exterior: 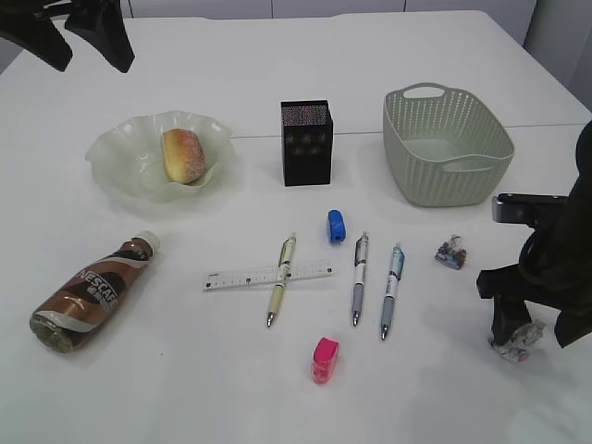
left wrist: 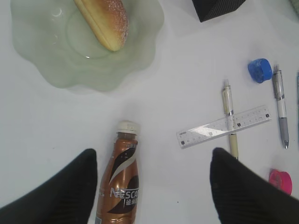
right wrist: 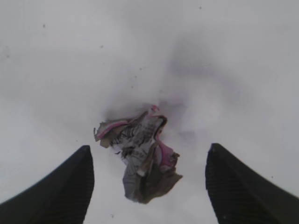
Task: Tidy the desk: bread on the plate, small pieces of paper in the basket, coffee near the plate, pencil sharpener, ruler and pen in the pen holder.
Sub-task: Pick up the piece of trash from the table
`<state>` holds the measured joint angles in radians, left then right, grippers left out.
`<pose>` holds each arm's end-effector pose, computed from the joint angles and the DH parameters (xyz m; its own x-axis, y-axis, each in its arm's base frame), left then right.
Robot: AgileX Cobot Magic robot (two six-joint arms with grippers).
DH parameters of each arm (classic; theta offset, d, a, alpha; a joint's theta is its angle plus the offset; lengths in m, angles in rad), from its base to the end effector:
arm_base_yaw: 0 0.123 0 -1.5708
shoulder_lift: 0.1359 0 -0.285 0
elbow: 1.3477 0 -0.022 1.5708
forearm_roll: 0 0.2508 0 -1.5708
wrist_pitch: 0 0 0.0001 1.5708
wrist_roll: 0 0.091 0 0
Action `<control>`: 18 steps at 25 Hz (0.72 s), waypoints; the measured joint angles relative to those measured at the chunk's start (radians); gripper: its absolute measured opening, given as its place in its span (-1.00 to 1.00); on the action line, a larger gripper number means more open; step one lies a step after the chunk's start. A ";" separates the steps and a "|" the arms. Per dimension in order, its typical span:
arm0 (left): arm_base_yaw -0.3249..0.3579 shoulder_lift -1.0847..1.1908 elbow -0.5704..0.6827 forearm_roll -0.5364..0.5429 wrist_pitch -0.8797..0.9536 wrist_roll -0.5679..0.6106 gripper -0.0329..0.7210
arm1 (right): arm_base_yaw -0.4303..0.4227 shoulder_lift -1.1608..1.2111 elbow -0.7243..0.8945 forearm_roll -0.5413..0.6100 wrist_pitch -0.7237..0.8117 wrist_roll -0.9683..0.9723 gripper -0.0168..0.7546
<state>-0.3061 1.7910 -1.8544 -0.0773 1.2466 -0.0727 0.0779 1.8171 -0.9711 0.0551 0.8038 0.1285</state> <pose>0.3656 -0.1225 0.3688 -0.8760 0.1752 -0.4495 0.2485 0.9624 -0.1093 0.3029 0.0273 0.1399 -0.9961 0.0886 -0.0022 0.0884 0.9953 0.0406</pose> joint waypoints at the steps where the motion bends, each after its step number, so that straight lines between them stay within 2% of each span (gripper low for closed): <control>1: 0.000 0.000 0.000 0.000 0.000 0.000 0.53 | 0.000 0.000 0.000 0.000 0.000 0.000 0.53; 15: 0.000 0.000 0.000 0.000 0.000 0.000 0.52 | 0.000 0.011 -0.002 0.001 -0.023 0.002 0.53; 18: 0.000 0.000 0.000 0.000 0.000 0.000 0.52 | 0.000 0.030 -0.002 0.002 -0.012 0.002 0.44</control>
<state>-0.3061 1.7910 -1.8544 -0.0773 1.2466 -0.0727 0.0779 1.8472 -0.9729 0.0573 0.7913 0.1304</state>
